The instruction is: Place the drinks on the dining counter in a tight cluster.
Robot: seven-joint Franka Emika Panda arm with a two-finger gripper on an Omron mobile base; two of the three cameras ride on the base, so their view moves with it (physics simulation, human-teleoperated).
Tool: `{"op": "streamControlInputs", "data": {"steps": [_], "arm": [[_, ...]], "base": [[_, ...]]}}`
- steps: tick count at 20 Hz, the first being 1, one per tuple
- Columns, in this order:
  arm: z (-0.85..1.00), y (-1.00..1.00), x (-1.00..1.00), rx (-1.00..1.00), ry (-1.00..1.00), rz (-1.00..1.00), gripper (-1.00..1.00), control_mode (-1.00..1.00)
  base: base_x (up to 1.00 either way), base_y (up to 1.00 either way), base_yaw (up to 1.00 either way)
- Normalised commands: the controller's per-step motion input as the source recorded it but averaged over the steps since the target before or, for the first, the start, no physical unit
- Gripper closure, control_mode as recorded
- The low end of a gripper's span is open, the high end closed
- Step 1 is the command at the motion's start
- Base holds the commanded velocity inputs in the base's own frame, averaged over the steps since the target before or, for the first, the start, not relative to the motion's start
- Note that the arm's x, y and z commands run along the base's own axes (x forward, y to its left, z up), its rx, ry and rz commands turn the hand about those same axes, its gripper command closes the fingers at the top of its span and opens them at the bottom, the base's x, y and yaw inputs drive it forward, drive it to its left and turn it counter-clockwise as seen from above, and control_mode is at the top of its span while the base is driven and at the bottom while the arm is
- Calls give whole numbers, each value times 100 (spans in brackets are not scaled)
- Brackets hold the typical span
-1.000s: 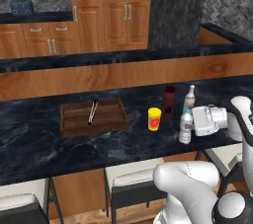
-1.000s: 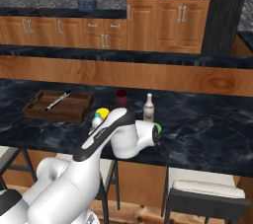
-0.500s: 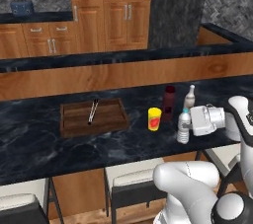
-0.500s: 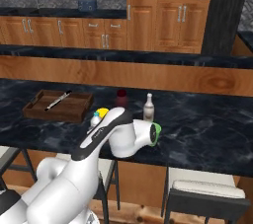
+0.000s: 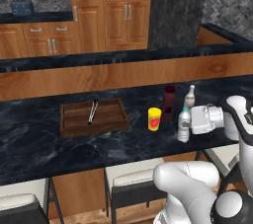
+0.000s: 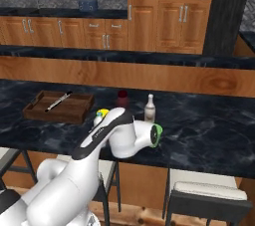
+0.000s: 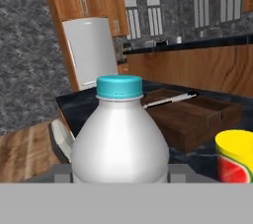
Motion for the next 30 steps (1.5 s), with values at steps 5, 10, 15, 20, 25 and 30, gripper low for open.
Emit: {"op": "streamControlInputs", "data": {"steps": [5, 10, 15, 20, 25, 30], "arm": [[-10, -35, 32, -2, 2, -2, 100, -100], [-26, -26, 24, -10, -4, 0, 100, -100], [-37, -10, 24, -13, -19, 0, 100, -100], [-14, -3, 44, 0, -1, 0, 100, -100], [-6, -3, 50, 0, 9, 0, 100, -100], [-15, -7, 46, 0, 5, 0, 100, -100]], "base": [[0, 0, 0], [0, 0, 0], [0, 0, 0], [0, 0, 0], [0, 0, 0], [0, 0, 0]]}}
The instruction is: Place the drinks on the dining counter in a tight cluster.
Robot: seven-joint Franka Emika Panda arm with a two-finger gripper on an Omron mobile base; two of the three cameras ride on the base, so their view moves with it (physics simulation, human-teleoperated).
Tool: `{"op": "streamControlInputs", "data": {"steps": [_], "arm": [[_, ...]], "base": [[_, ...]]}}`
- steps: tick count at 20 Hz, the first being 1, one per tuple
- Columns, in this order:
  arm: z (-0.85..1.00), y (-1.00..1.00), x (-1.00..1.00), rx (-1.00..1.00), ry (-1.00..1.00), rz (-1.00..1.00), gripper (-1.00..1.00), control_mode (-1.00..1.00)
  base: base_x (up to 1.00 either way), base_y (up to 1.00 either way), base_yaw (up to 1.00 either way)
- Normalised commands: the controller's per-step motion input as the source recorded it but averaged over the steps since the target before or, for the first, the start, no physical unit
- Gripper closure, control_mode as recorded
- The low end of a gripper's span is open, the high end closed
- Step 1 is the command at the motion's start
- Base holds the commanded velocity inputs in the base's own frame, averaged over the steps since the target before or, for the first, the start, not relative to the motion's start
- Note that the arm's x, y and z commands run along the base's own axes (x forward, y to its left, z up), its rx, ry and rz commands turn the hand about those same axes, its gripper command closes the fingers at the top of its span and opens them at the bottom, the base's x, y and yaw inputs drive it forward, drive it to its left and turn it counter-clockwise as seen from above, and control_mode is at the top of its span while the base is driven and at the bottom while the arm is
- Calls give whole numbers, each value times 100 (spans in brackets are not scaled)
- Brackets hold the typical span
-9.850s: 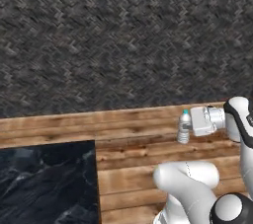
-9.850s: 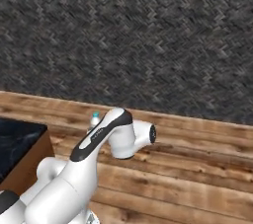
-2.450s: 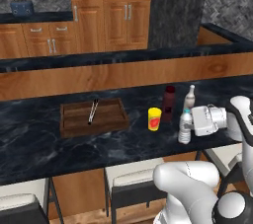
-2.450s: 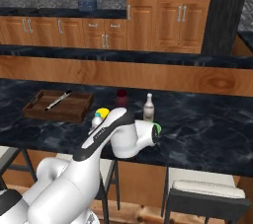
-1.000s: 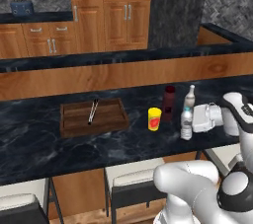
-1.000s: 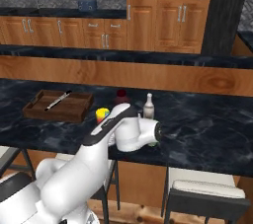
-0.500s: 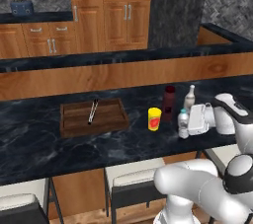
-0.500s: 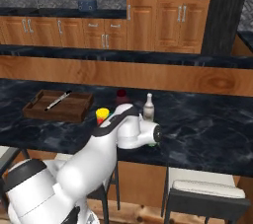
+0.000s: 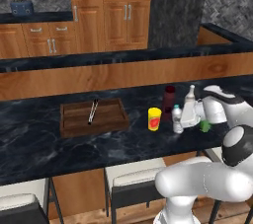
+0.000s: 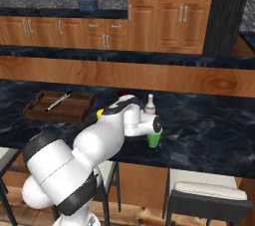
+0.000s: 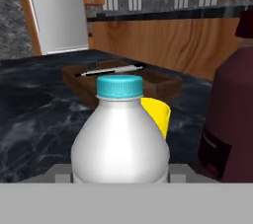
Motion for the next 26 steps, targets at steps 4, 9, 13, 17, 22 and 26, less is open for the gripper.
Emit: {"op": "streamControlInputs", "data": {"steps": [4, 9, 13, 17, 22, 26], "arm": [[-24, -8, 31, 0, 0, 0, 100, -100], [-24, -6, 29, 0, 0, 0, 100, -100], [-21, -8, 27, 3, 0, 0, 100, -100], [-20, -9, 27, 6, 0, 0, 100, -100], [-22, -11, 17, 6, 0, 0, 100, -100], [-30, -5, -4, 2, -3, 3, 100, -100]], "base": [[0, 0, 0], [0, 0, 0], [0, 0, 0], [0, 0, 0], [0, 0, 0], [0, 0, 0]]}}
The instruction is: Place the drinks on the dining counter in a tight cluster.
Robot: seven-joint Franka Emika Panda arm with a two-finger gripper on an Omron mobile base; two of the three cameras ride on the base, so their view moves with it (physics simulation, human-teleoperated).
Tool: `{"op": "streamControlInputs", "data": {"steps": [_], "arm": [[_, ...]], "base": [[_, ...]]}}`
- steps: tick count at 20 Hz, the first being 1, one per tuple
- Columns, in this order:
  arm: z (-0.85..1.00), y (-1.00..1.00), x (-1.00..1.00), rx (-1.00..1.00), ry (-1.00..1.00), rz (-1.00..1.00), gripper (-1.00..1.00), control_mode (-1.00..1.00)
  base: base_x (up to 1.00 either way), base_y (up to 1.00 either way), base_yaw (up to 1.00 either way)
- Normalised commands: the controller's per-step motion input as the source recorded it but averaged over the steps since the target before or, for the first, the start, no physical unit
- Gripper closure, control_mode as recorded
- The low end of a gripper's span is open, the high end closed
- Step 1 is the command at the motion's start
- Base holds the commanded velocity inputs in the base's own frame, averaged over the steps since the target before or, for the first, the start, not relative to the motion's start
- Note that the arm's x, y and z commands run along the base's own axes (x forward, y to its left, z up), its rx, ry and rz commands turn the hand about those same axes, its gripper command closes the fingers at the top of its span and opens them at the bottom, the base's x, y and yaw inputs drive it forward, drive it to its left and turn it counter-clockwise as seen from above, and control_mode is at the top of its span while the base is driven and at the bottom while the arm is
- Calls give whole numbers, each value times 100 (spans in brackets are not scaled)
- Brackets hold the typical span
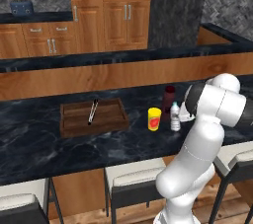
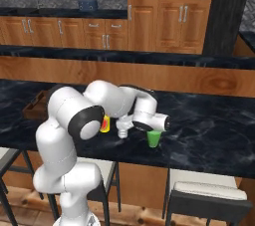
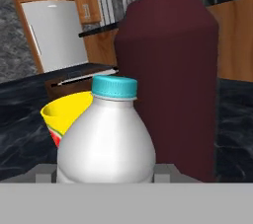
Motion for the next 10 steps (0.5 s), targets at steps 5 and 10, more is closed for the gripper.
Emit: {"op": "streamControlInputs", "data": {"steps": [5, 10], "arm": [[-34, 0, -2, 0, -4, 2, 100, -100], [-38, 0, -6, 0, -3, 0, 100, -100]], "base": [[0, 0, 0], [0, 0, 0]]}}
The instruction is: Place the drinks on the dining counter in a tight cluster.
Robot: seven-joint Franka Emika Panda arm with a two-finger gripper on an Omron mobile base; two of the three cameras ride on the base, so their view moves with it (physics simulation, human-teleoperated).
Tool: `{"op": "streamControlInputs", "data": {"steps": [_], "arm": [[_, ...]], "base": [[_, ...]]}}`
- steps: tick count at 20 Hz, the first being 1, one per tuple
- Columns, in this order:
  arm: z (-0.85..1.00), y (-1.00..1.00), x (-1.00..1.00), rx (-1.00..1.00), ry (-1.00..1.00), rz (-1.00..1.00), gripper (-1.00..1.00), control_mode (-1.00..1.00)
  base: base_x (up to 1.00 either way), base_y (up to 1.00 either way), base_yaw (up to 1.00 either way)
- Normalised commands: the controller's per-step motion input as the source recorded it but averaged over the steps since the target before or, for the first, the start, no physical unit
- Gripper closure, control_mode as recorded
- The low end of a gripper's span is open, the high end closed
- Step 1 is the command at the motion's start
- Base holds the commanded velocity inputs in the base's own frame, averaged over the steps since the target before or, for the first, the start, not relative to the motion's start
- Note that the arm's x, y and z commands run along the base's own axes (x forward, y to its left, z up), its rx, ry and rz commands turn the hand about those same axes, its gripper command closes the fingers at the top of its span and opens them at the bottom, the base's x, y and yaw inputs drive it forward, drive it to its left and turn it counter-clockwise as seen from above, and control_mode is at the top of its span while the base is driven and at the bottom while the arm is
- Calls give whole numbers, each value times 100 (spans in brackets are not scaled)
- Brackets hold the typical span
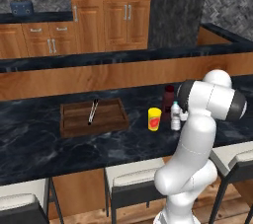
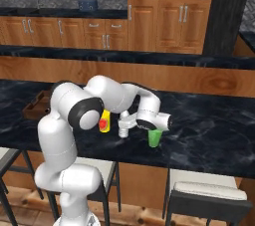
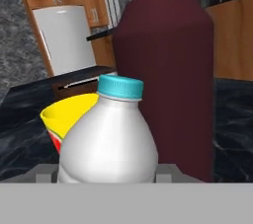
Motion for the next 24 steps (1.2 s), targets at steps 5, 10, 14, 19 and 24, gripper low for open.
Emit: {"op": "streamControlInputs", "data": {"steps": [5, 10, 14, 19, 24], "arm": [[-27, 6, -21, 0, -12, 0, 100, -100], [-14, 13, -23, 0, -18, 0, 100, -100], [-1, 14, -10, 0, -15, 0, 100, -100], [-15, 3, 0, 0, -3, 0, 100, -100], [-19, -13, 0, 0, 0, 0, 100, -100]], "base": [[0, 0, 0], [0, 0, 0], [0, 0, 0], [0, 0, 0], [0, 0, 0]]}}
